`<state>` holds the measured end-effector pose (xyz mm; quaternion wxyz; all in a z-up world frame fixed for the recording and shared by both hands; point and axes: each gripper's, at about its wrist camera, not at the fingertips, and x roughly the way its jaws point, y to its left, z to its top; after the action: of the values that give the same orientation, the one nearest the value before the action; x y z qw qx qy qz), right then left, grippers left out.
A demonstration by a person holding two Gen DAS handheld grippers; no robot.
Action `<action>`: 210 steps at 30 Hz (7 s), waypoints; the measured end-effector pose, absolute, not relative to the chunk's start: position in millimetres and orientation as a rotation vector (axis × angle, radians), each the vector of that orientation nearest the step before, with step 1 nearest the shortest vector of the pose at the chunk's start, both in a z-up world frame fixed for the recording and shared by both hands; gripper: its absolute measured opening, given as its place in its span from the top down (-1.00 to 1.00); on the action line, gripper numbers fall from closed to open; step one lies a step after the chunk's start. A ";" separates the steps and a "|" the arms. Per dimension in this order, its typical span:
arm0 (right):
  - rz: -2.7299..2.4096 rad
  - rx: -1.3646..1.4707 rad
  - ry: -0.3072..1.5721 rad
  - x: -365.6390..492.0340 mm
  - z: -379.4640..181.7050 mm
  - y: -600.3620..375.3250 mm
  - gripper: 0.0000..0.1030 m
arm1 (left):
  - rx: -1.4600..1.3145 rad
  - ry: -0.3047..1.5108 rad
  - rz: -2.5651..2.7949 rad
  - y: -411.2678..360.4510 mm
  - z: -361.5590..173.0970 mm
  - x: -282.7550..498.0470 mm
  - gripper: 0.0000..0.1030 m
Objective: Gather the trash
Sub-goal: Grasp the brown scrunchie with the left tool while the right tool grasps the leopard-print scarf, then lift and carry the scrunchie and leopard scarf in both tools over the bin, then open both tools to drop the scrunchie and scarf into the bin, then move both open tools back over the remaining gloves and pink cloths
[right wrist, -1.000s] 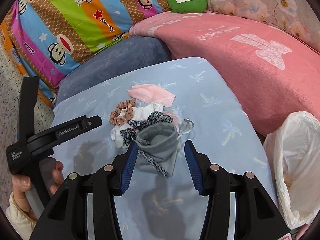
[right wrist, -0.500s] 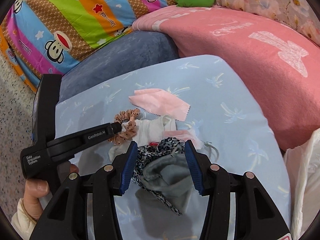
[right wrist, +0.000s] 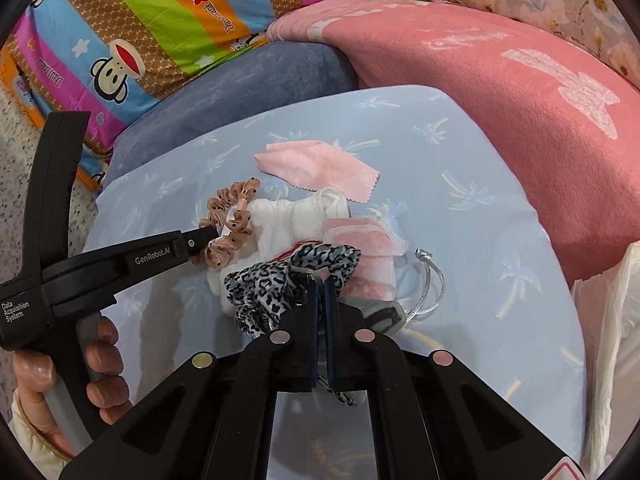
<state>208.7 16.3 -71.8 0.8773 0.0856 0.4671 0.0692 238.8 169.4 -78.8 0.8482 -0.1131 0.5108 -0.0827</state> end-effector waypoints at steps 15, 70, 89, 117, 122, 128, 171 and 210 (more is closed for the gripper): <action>0.159 0.207 0.794 156.2 15.5 -0.8 0.95 | -0.240 0.939 -0.235 160.2 -6.4 196.1 0.83; 0.027 0.262 0.703 52.8 52.2 -78.0 0.94 | -0.105 0.869 -0.404 77.1 34.2 116.2 0.83; -0.270 0.382 0.588 -25.3 74.4 -244.7 0.94 | 0.058 0.850 -0.700 -90.0 49.2 81.2 0.83; -0.360 0.449 0.564 -42.7 61.0 -306.3 0.94 | 0.059 0.916 -0.768 -158.2 36.6 80.9 -0.10; -0.349 0.449 0.565 -37.0 60.2 -304.7 0.93 | 0.071 0.880 -0.714 -153.9 39.3 83.0 -0.29; -0.328 0.437 0.571 -24.9 62.2 -298.1 0.92 | 0.073 0.877 -0.687 -145.5 37.8 86.8 -0.29; -0.261 0.395 0.648 -8.9 53.3 -238.7 0.22 | 0.049 0.845 -0.534 -75.5 30.7 90.2 -0.49; -0.001 0.291 0.799 69.5 11.1 -102.5 0.18 | -0.117 0.958 -0.183 93.6 -24.3 131.1 -0.49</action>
<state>69.5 -102.5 11.1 0.9110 0.1410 0.3876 -0.0006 131.1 93.6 -24.3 0.8818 -0.0564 0.4598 -0.0880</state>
